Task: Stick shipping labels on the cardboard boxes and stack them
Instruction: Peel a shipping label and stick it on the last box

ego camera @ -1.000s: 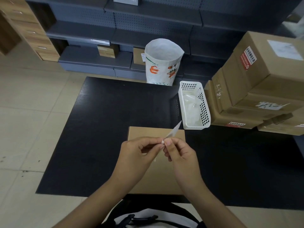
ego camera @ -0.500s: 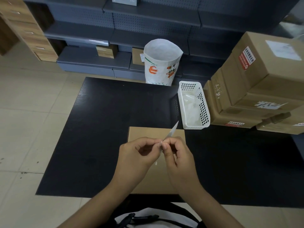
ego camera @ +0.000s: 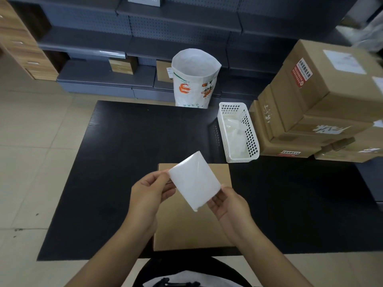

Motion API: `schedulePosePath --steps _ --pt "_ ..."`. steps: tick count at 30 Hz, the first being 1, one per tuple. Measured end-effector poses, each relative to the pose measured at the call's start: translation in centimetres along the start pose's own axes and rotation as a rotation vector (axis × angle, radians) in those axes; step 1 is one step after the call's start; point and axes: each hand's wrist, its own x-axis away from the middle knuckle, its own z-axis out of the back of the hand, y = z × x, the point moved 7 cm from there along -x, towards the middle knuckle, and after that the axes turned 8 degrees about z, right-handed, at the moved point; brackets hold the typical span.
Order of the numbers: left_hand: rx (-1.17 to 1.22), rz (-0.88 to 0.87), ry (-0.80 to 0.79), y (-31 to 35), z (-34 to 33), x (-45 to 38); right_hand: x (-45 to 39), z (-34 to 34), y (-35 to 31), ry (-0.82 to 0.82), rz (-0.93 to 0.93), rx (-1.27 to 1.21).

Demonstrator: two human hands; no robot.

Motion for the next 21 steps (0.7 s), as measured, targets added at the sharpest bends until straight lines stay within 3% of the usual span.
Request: schedulePosePath --steps 5,14,18,21 --pt "0.06 0.082 -0.043 -0.4 -0.5 -1.2 -1.7 1.9 1.1 0.087 -0.109 -0.135" --pt "0.013 -0.008 -0.122 2.5 -6.5 -2.9 -7.7 2.5 -2.4 0.197 -0.142 -0.102" --pt "-0.024 -0.088 -0.071 3.3 -8.8 -3.1 -13.6 4.3 -7.6 0.312 0.021 -0.099" --pt "0.014 -0.1 0.002 3.7 -10.0 -3.6 -19.0 6.2 -11.8 0.374 0.135 0.136"
